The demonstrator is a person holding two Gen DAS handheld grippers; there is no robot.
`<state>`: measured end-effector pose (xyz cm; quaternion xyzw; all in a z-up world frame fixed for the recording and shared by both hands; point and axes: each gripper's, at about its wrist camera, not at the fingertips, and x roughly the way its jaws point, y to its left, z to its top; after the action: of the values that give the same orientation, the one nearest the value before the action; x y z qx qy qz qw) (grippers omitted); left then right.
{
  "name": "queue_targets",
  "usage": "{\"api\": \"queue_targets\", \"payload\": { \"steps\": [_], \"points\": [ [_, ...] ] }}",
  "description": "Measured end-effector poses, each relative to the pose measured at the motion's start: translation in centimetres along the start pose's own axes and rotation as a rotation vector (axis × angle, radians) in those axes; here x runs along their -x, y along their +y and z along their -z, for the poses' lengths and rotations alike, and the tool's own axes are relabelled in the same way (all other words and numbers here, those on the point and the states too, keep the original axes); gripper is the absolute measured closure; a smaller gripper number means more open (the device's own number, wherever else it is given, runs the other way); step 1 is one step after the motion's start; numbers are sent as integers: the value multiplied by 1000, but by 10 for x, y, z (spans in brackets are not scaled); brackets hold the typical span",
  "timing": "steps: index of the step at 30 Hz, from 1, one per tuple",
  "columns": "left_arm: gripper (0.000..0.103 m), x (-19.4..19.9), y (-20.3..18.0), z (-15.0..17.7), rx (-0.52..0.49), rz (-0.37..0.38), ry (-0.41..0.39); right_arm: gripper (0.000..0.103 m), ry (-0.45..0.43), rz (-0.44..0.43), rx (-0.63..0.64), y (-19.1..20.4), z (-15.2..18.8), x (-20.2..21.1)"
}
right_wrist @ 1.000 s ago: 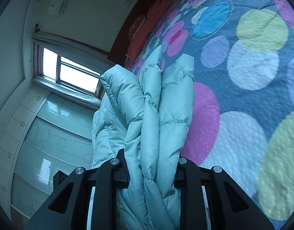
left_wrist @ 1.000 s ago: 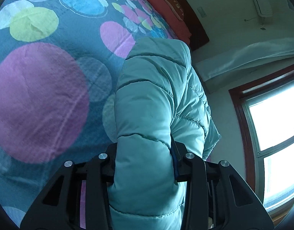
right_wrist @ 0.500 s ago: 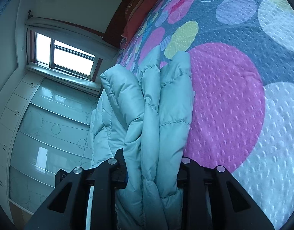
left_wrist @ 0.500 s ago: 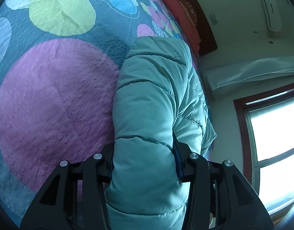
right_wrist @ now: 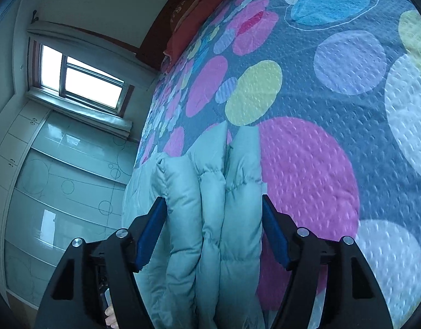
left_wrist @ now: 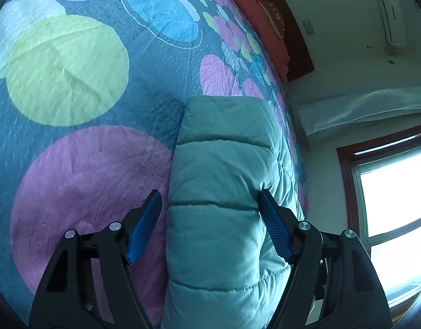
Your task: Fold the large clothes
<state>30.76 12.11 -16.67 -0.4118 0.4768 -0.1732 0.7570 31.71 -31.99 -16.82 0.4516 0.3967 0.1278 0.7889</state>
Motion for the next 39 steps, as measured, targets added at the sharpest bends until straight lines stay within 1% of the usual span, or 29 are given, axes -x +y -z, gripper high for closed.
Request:
{"api": "queue_targets", "payload": {
  "steps": [1,2,3,4,5,7,9,10,12,14,16,17,19,20,21,22,23,24,26,29,32,36,37,38,39],
  "points": [
    [34,-3,-1,-1,-1,-7,-2,35,0,-4,-20,-4,-2,-3],
    [40,-6,-2,-1,0,-7,-1,35,-3,-14,-46,-8,-4,-5],
    [43,-9,-2,-2,5,-7,1,35,-9,-33,-73,-12,-6,-6],
    [45,-12,-2,-2,15,-10,0,41,-17,-47,-95,-15,-7,-8],
    [49,-14,-1,-2,25,-12,-5,49,-20,-55,-104,-16,-8,-9],
    [54,-18,-2,-2,40,-16,-18,70,-15,-66,-120,-18,-8,-13],
    [58,-22,-8,-4,32,-30,-28,79,-22,-69,-126,-18,-9,-17],
    [60,-24,-10,-6,19,-38,-30,82,-31,-66,-123,-18,-10,-18],
    [61,-29,-13,-8,-4,-51,-34,83,-41,-64,-131,-20,-12,-20],
    [61,-29,-13,-9,-4,-48,-30,83,-39,-68,-142,-21,-14,-22],
    [61,-25,-14,-8,-24,-46,-28,82,-30,-61,-130,-19,-15,-21],
    [60,-22,-15,-7,-32,-44,-31,81,-26,-57,-123,-17,-15,-20],
    [58,-13,-13,-4,-32,-40,-37,74,-23,-47,-117,-13,-14,-16],
    [52,-8,-12,-2,-25,-39,-42,71,-21,-42,-115,-12,-12,-11],
    [49,-1,-11,2,-18,-38,-47,61,-19,-39,-113,-10,-9,-7],
    [43,5,-10,6,-14,-38,-53,51,-20,-40,-111,-9,-5,-1],
    [39,11,-9,12,-12,-36,-60,46,-22,-43,-109,-8,-1,5],
    [37,18,-7,18,-12,-35,-65,41,-21,-45,-105,-6,4,11],
    [30,28,-5,33,-8,-35,-66,40,-11,-58,-103,-4,18,21],
    [25,38,2,59,12,-36,-44,39,28,-65,-99,-1,45,30],
    [24,41,8,80,31,-11,-12,36,37,-55,-89,2,70,40],
    [25,36,10,94,40,14,27,36,45,-67,-145,-6,94,49],
    [28,36,11,96,45,20,30,36,47,-79,-159,-9,98,48],
    [36,36,11,97,47,31,33,36,54,-87,-166,-11,102,47],
    [39,35,10,98,47,45,37,37,58,-91,-163,-12,106,47]
  ]
}}
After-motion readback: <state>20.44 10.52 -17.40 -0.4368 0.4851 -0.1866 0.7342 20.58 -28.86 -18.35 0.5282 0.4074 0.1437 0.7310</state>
